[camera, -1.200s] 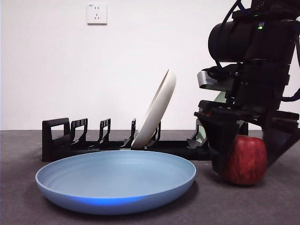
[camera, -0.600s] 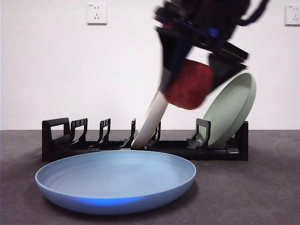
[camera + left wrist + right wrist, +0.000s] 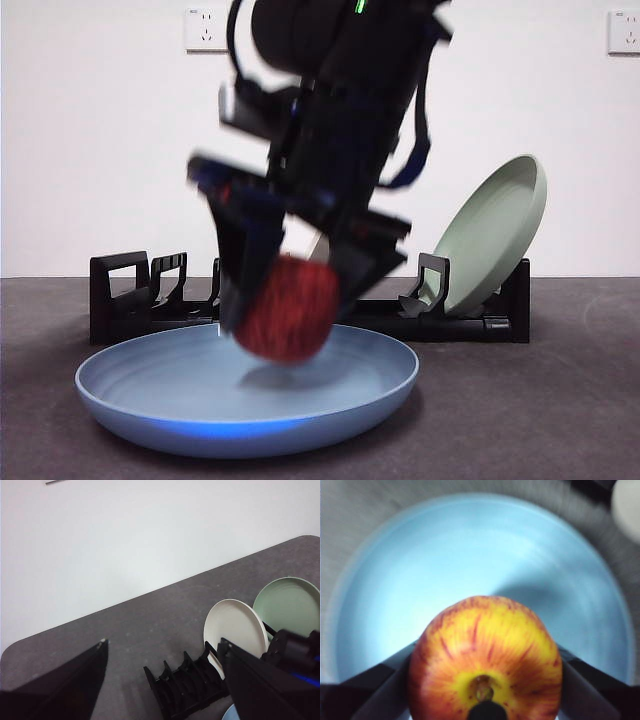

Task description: Take the blue plate from the plate rack,put the plate on the table,take the apple from the table,put the apple in the plate

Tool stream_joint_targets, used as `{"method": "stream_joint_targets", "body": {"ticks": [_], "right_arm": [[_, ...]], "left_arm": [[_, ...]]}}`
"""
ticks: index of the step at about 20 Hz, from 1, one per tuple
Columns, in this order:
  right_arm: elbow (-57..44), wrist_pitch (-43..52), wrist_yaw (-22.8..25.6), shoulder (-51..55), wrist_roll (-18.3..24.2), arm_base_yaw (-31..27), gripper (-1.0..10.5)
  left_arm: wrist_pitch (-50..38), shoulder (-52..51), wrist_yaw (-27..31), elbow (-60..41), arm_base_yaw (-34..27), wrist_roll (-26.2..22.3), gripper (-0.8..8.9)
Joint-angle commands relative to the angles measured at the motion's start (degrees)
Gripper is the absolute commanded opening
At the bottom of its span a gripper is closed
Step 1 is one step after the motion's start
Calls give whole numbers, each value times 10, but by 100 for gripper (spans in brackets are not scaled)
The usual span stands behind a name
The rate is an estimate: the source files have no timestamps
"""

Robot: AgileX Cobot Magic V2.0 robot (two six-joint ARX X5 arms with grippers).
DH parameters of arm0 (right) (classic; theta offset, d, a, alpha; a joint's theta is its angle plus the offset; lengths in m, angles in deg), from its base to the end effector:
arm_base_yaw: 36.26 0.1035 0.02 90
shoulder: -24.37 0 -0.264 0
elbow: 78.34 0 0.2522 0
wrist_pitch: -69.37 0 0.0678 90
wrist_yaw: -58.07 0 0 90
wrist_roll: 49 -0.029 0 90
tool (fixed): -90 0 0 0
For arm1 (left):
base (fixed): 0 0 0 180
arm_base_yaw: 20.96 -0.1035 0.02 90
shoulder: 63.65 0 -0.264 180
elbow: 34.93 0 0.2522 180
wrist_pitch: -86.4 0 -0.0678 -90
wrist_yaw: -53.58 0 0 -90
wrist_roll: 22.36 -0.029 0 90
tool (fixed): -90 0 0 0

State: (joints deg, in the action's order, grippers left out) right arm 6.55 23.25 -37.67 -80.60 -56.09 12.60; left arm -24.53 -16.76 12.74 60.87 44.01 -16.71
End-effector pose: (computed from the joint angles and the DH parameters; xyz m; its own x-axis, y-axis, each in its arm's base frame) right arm 0.2373 0.2761 0.1835 0.1888 0.3682 -0.9104 -0.6957 0.7045 0.1406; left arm 0.0566 -0.0694 0.4564 0.9452 -0.2361 -0.2254 0.2763 0.9464 0.1670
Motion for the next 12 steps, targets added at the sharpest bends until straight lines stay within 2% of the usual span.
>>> {"method": "stream_joint_targets", "body": {"ticks": [1,4,5,12], "right_arm": [[1,6,2,-20,-5,5,43],[1,8,2,-22,-5,7,443],[1,8,1,-22,-5,7,511],[15,4,1,-7,-5,6,504]], "left_arm": [[1,0,3,-2,-2,6,369],[3,0,3,-2,-2,6,369],[5,0,3,-2,-2,6,369],[7,10,2,-2,-2,6,368]]}}
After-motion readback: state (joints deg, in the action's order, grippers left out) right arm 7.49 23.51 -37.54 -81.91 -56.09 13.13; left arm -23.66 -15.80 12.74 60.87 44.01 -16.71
